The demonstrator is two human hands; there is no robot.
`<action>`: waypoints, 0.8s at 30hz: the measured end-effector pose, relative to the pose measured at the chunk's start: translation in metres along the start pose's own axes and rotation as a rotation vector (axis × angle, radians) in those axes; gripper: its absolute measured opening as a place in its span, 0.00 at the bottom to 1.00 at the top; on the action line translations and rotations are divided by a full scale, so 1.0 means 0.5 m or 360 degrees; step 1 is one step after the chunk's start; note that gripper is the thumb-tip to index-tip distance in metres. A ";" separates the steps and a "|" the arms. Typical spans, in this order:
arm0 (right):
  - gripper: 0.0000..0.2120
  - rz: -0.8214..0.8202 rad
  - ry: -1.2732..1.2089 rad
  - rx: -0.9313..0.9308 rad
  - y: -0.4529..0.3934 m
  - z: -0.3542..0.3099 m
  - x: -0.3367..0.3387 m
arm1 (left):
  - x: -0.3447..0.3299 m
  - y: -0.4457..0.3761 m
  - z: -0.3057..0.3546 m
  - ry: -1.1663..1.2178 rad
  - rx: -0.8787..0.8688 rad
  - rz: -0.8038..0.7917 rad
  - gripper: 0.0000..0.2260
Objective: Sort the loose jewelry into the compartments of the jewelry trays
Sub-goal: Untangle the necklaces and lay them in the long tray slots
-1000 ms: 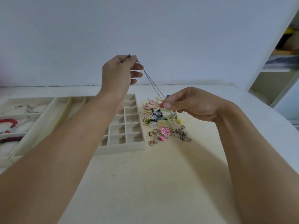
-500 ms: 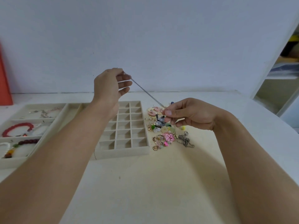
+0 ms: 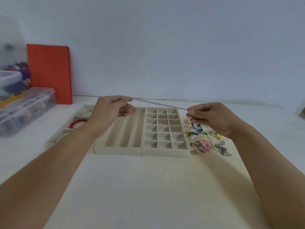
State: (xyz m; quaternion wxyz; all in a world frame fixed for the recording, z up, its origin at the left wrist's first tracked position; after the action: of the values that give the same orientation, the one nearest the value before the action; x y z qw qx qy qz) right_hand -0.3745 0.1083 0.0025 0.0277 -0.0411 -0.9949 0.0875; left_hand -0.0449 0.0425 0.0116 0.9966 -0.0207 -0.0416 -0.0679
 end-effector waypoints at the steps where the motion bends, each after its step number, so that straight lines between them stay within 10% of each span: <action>1: 0.09 0.0042 -0.0068 0.0011 -0.007 -0.004 -0.012 | 0.012 0.005 -0.005 0.0025 0.0016 0.0004 0.08; 11: 0.07 0.0315 -0.0653 0.0119 -0.152 -0.088 -0.192 | 0.115 0.037 -0.042 -0.0604 -0.0079 0.0253 0.09; 24: 0.09 0.0151 -0.0035 0.0012 -0.284 -0.107 -0.398 | 0.119 0.067 -0.061 -0.1583 0.0028 0.0088 0.22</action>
State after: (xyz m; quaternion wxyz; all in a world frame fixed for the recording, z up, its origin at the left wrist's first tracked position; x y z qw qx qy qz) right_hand -0.1840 -0.0392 0.0707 0.0126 -0.0872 -0.9918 0.0930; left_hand 0.0211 0.0660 -0.0149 0.8575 -0.0433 -0.5121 -0.0231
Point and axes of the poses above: each hand's wrist, its own y-axis away from the middle knuckle, its own x-axis out of the back of the hand, z = x × y, the point moved 2 cm from there along -y, towards the middle knuckle, and after that the axes turned 11 degrees about x, right-handed, at the moved point
